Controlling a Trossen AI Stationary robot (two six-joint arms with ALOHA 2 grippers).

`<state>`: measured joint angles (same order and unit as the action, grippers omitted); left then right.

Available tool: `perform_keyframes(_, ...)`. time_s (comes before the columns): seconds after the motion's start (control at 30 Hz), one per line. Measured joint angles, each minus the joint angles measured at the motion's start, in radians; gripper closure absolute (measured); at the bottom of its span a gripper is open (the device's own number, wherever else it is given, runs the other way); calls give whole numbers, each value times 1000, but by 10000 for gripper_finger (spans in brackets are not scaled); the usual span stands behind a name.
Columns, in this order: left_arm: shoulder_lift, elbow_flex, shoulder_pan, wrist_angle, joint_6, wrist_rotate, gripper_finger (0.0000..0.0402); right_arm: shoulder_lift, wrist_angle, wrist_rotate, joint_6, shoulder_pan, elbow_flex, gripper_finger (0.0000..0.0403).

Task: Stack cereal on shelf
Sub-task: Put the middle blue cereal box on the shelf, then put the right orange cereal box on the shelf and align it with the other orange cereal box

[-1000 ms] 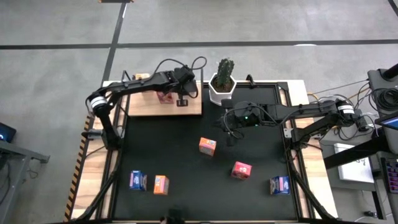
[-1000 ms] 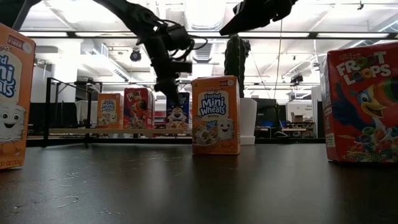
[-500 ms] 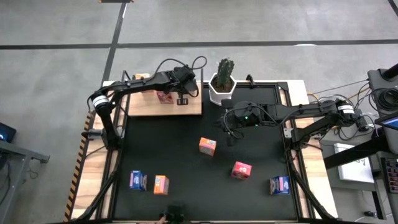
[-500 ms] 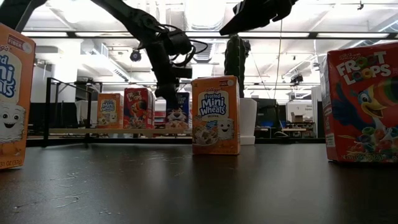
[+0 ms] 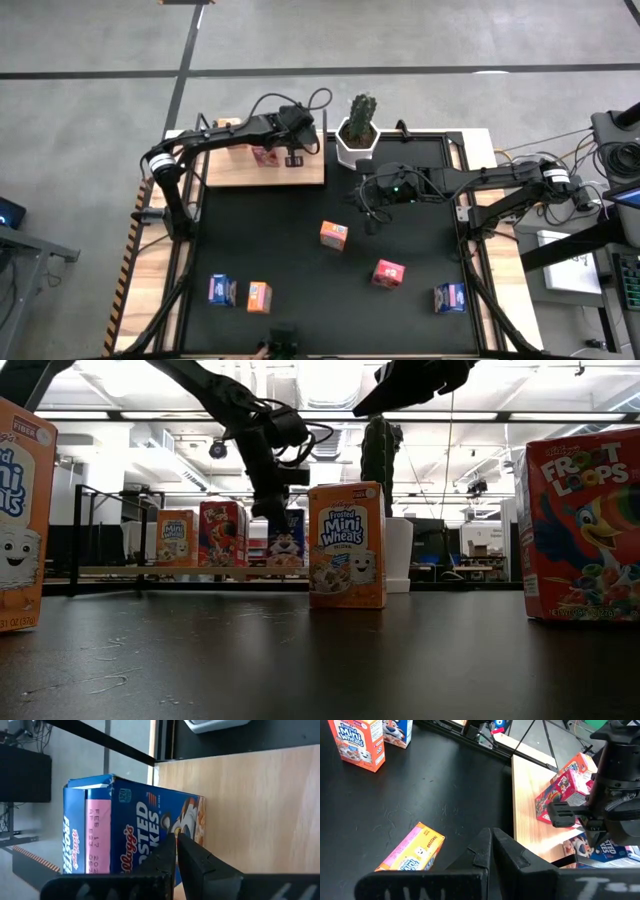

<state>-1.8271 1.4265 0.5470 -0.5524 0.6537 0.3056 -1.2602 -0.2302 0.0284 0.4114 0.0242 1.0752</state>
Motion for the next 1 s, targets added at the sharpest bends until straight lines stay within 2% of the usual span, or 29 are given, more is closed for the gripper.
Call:
perform_keyframes(0.6, 1, 0, 0, 3, -14, 0, 401, 0, -2, 0, -3, 0, 0, 394)
perform_keyframes(1.0, 66, 0, -71, -50, -63, -1, 401, 0, -4, 0, -26, 0, 0, 394)
